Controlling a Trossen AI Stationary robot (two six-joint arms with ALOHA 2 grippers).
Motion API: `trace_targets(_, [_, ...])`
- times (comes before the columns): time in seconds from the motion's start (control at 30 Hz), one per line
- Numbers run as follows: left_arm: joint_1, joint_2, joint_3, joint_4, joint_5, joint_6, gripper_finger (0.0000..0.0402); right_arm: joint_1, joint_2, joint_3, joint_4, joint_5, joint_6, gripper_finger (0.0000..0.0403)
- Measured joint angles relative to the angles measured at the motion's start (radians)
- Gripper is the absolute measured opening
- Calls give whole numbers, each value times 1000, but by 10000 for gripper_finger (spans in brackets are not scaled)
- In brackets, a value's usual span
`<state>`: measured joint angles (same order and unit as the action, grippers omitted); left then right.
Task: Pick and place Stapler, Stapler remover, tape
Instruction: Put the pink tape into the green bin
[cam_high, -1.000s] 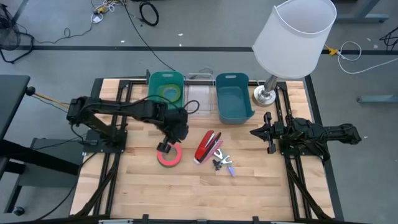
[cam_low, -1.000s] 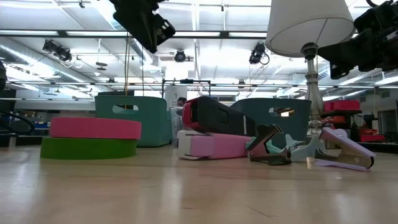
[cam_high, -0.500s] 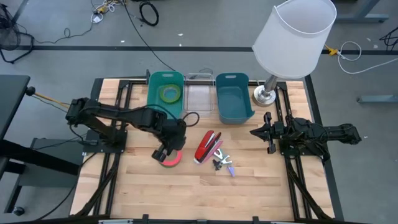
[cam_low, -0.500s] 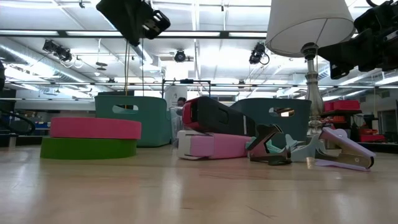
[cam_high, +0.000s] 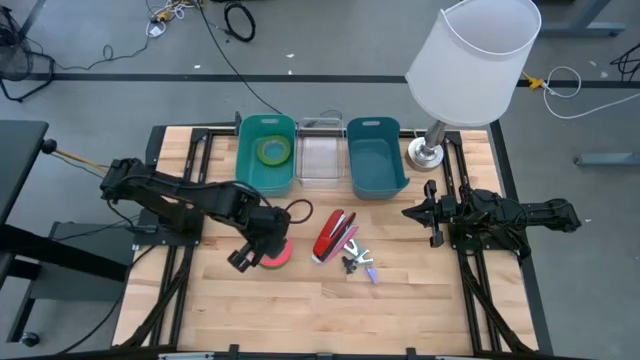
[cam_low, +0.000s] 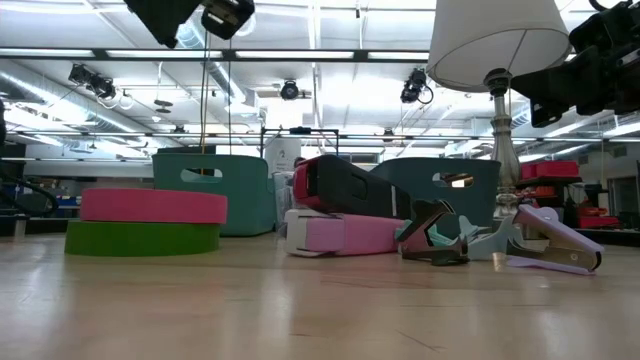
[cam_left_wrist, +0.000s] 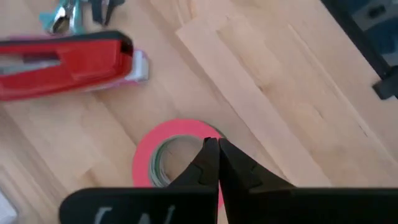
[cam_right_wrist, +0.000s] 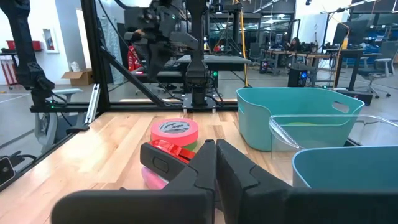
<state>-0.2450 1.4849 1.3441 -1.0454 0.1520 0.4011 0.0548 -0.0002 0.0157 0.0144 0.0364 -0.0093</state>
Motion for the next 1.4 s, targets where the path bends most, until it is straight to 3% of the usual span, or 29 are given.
trace_targets(0.27, [-41, 1, 0, -3, -10, 37, 2, 0, 0, 0, 0, 0, 0, 16])
trace_targets(0.57, [-58, 1, -2, -53, -12, -23, 1, 0, 0, 0, 0, 0, 0, 16])
trace_targets(1.4, [-96, -106, -165, 66, 2, -75, 0, 0, 0, 0, 0, 0, 0, 16])
